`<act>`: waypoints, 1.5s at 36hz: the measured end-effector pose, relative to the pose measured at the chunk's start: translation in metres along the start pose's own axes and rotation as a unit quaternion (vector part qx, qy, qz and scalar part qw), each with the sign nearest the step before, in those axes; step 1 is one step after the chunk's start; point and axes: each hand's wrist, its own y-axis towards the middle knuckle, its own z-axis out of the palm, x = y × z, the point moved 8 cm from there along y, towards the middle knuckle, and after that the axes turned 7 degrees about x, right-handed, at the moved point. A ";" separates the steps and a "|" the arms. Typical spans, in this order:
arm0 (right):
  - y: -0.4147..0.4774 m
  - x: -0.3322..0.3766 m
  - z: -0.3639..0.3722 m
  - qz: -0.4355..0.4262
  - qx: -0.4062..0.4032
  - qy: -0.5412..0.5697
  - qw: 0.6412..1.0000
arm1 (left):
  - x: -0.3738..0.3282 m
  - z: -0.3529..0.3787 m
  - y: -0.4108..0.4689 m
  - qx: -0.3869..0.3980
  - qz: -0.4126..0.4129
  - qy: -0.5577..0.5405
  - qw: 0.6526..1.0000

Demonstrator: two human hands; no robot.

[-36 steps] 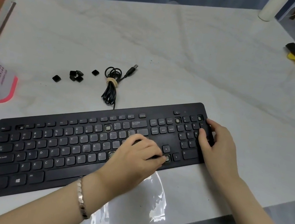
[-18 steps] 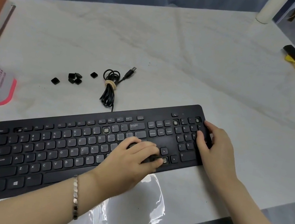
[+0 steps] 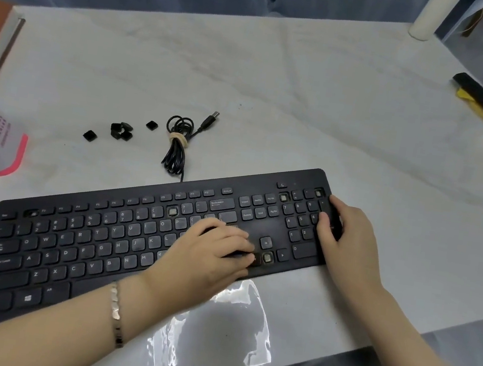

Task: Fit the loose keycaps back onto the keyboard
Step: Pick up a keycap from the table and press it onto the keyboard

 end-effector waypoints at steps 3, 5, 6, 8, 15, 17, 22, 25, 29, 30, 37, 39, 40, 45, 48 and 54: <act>0.000 0.000 0.000 0.002 -0.005 0.003 1.000 | -0.001 0.000 0.000 -0.008 -0.001 0.012 1.000; -0.001 0.001 -0.001 0.002 -0.006 0.003 1.000 | -0.004 -0.002 0.001 -0.017 0.002 0.013 1.000; -0.001 0.001 -0.001 0.002 -0.006 0.003 1.000 | -0.005 -0.002 0.003 -0.022 0.005 0.010 1.000; -0.001 0.002 -0.001 0.000 -0.005 0.004 1.000 | -0.008 -0.003 0.005 -0.032 0.012 0.003 0.999; -0.002 0.004 -0.002 -0.002 0.000 0.006 1.000 | -0.007 -0.001 0.006 -0.050 0.000 -0.032 0.998; -0.003 0.004 -0.002 0.000 -0.002 0.009 1.000 | -0.008 0.000 0.006 -0.050 -0.004 -0.029 0.998; -0.004 0.004 -0.003 -0.004 -0.004 0.007 1.000 | -0.012 -0.001 0.009 -0.045 -0.006 -0.015 0.999; -0.004 0.005 -0.003 -0.006 -0.004 0.011 1.000 | -0.013 -0.001 0.010 -0.033 -0.010 -0.007 0.999; -0.004 0.005 -0.004 -0.010 -0.005 0.007 1.000 | -0.017 0.002 0.010 -0.019 0.004 0.013 1.000; -0.004 0.005 -0.004 -0.010 -0.005 0.008 1.000 | -0.018 0.003 0.010 -0.012 0.005 0.016 1.000; -0.004 0.006 -0.004 -0.011 -0.006 0.010 1.000 | -0.021 0.003 0.015 0.017 -0.003 0.035 0.999; -0.004 0.006 -0.004 -0.012 -0.008 0.007 1.000 | -0.022 0.004 0.016 0.017 -0.003 0.038 0.999; -0.004 0.006 -0.004 -0.013 -0.008 0.005 1.000 | -0.022 0.004 0.016 0.018 -0.003 0.040 0.999; -0.004 0.006 -0.004 -0.014 -0.011 -0.001 1.000 | -0.022 0.002 0.015 0.010 -0.008 0.047 0.999; -0.005 0.007 -0.004 -0.012 -0.012 0.005 1.000 | -0.022 0.001 0.014 0.001 -0.017 0.049 0.999; -0.004 0.007 -0.004 -0.013 -0.011 0.002 1.000 | -0.023 0.001 0.016 0.001 -0.016 0.056 0.998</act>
